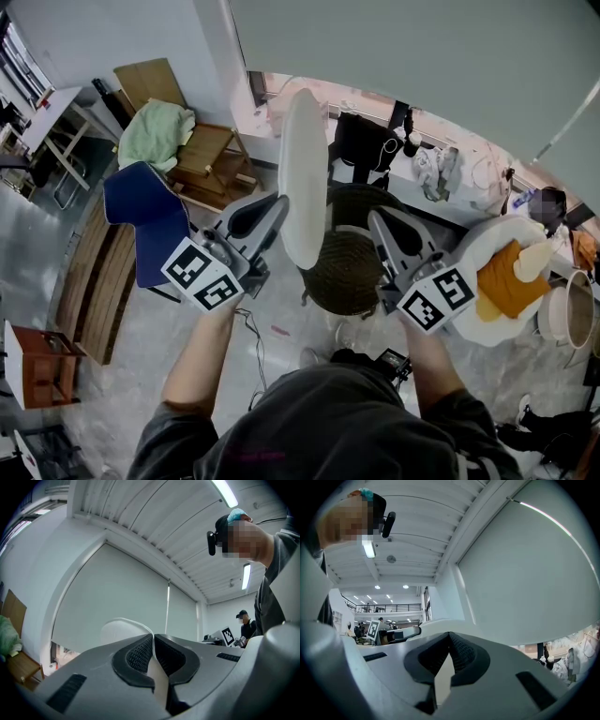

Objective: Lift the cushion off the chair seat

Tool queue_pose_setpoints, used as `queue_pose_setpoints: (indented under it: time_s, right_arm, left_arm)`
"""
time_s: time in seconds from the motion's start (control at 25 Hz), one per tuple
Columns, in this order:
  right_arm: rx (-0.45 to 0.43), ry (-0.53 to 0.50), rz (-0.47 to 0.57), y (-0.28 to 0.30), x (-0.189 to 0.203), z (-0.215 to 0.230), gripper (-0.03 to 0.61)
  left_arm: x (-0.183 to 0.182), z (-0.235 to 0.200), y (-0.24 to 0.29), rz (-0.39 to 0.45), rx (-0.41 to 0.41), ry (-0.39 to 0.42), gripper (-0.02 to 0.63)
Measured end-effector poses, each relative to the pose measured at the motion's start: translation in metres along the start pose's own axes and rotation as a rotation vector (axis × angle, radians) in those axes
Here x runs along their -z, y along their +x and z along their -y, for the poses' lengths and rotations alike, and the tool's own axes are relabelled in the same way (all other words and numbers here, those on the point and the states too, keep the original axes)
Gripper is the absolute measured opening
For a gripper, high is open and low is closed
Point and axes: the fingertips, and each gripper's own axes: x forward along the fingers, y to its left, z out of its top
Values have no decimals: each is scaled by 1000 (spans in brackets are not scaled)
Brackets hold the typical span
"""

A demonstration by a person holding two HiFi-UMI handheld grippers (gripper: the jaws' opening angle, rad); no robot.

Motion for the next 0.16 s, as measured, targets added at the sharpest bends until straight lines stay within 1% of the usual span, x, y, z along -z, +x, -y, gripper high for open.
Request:
queue_pose_setpoints:
  time_s: [0.16]
  right_arm:
    - [-3, 0, -1, 1, -1, -2, 14]
  left_arm:
    - [-1, 1, -1, 1, 0, 0, 18]
